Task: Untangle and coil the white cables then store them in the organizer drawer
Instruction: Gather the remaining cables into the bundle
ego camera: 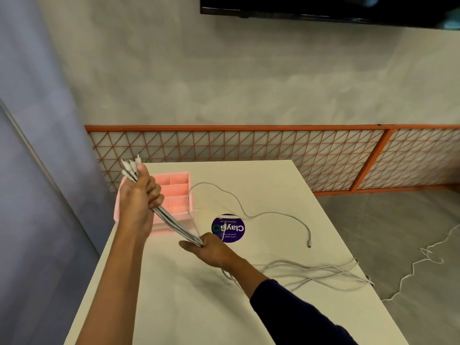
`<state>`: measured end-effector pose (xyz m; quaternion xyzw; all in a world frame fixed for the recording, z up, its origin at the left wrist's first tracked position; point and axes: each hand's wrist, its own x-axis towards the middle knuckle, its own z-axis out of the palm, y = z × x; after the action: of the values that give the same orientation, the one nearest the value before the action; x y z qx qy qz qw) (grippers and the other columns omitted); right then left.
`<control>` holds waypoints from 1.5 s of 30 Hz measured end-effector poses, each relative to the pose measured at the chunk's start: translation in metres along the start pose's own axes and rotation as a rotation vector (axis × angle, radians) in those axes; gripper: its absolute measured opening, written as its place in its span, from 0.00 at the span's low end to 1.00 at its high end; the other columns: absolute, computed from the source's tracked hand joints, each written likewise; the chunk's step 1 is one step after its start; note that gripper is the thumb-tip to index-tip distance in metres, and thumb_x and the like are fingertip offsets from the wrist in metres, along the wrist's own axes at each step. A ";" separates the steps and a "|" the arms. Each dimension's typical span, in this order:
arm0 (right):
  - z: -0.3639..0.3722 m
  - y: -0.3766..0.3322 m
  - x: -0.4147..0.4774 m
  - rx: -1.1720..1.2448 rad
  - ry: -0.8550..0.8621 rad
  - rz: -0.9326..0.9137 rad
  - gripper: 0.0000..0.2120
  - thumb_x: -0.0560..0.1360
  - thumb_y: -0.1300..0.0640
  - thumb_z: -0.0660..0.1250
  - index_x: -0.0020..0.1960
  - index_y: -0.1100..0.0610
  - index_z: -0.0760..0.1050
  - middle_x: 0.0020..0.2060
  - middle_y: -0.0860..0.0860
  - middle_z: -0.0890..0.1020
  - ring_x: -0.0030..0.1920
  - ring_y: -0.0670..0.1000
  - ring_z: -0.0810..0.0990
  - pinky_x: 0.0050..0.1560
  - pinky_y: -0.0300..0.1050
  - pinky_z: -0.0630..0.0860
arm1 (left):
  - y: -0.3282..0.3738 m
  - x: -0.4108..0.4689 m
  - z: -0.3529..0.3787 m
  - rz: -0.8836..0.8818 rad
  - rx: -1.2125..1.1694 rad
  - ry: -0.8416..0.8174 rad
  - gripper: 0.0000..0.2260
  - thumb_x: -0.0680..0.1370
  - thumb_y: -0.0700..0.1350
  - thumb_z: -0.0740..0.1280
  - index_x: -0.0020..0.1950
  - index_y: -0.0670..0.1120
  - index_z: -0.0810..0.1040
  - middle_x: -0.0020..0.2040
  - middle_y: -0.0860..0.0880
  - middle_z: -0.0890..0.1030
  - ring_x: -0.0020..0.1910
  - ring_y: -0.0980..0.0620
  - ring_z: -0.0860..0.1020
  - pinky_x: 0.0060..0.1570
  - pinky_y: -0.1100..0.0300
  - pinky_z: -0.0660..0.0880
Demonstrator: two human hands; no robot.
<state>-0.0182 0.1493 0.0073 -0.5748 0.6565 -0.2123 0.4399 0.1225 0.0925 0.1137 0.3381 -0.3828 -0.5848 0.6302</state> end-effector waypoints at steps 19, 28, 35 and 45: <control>-0.004 0.057 0.003 -0.060 0.069 0.070 0.25 0.77 0.44 0.64 0.28 0.54 0.60 0.24 0.48 0.64 0.25 0.46 0.62 0.30 0.41 0.59 | -0.017 0.008 -0.030 -0.135 -0.337 0.126 0.14 0.84 0.43 0.55 0.38 0.46 0.65 0.23 0.55 0.61 0.21 0.61 0.60 0.22 0.69 0.59; -0.012 0.107 -0.013 -0.268 0.188 0.249 0.21 0.77 0.42 0.61 0.29 0.50 0.66 0.28 0.46 0.71 0.38 0.52 0.74 0.39 0.42 0.67 | -0.013 0.008 -0.032 -0.050 -0.285 0.195 0.16 0.84 0.43 0.55 0.35 0.48 0.62 0.23 0.56 0.61 0.20 0.61 0.58 0.21 0.70 0.56; -0.035 0.133 -0.026 -0.397 0.299 0.324 0.12 0.77 0.47 0.59 0.38 0.52 0.71 0.36 0.50 0.74 0.44 0.56 0.75 0.45 0.45 0.71 | -0.019 0.005 -0.035 -0.036 -0.207 0.295 0.17 0.84 0.43 0.56 0.35 0.48 0.61 0.22 0.57 0.61 0.20 0.61 0.58 0.21 0.69 0.55; -0.052 0.181 -0.037 -0.493 0.312 0.468 0.11 0.79 0.48 0.58 0.49 0.54 0.74 0.56 0.55 0.79 0.57 0.57 0.77 0.54 0.45 0.72 | -0.013 0.006 -0.024 0.060 -0.038 0.332 0.13 0.83 0.43 0.57 0.38 0.48 0.61 0.23 0.58 0.63 0.21 0.61 0.59 0.20 0.69 0.57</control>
<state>-0.1654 0.2176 -0.0956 -0.4584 0.8608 -0.0265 0.2194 0.1370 0.0851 0.0913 0.4064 -0.2721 -0.5089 0.7084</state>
